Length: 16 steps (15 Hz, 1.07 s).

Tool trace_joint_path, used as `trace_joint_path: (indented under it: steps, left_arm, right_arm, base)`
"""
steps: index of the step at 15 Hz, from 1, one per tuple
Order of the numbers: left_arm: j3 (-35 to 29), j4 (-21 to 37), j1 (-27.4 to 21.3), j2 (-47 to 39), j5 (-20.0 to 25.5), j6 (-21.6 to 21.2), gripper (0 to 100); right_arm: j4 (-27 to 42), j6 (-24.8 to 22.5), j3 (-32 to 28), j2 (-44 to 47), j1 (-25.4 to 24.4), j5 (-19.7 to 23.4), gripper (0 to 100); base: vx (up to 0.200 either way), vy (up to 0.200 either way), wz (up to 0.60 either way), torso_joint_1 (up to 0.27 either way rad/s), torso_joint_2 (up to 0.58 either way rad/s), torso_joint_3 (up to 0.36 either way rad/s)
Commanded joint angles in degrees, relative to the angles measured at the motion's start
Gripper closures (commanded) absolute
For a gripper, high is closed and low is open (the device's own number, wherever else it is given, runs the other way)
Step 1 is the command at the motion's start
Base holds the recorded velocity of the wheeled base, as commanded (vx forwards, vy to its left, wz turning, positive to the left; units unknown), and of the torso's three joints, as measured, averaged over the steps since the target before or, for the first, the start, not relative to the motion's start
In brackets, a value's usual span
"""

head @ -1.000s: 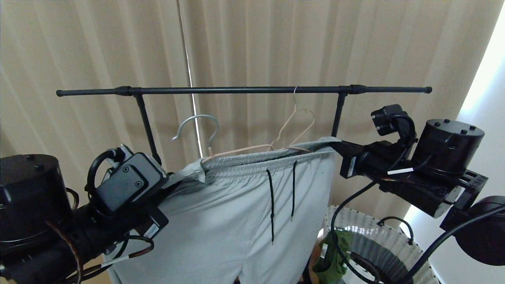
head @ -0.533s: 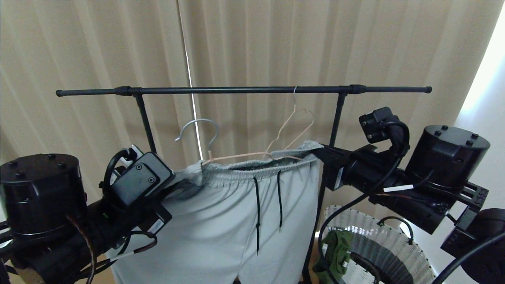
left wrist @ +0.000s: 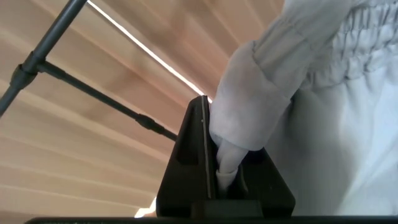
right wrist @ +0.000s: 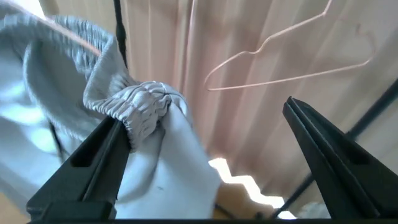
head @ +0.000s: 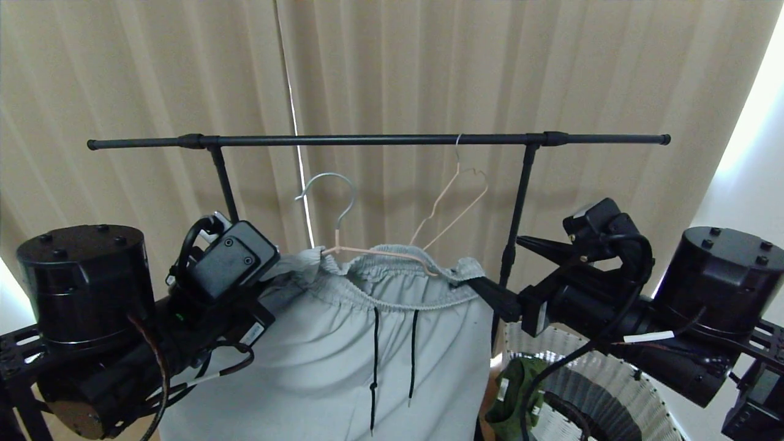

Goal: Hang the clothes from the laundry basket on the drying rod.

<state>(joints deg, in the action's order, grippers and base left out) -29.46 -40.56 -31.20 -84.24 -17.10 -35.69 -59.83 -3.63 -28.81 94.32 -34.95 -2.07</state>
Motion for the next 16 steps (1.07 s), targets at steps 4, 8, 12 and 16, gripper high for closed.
trace_joint_path:
  steps: [4, 8, 12, 16]
  left_arm:
    - [-0.7, 0.0, 0.3, -0.8, -0.2, 0.2, 100]
    - [-0.9, 0.0, 1.1, -1.5, -2.0, 1.9, 100]
    - [-2.1, 0.0, 1.0, -1.9, -2.0, 4.7, 100]
    - [-2.7, 0.0, 2.0, -3.1, -2.0, 5.5, 100]
  right_arm:
    - [-0.7, -4.8, 3.1, -0.8, 0.3, 0.1, 0]
    - [-0.7, -5.3, 4.3, -1.8, 0.5, 0.8, 0]
    - [-0.7, -5.4, 7.2, -1.2, 0.5, 4.0, 0]
    - [-9.4, -5.4, 12.2, 0.1, 0.5, 11.7, 0]
  base:
    - [0.0, 0.0, 0.0, 0.0, 0.0, 0.0]
    - [0.0, 0.0, 0.0, 0.0, 0.0, 0.0]
    - [0.0, 0.0, 0.0, 0.0, 0.0, 0.0]
    - [0.0, 0.0, 0.0, 0.0, 0.0, 0.0]
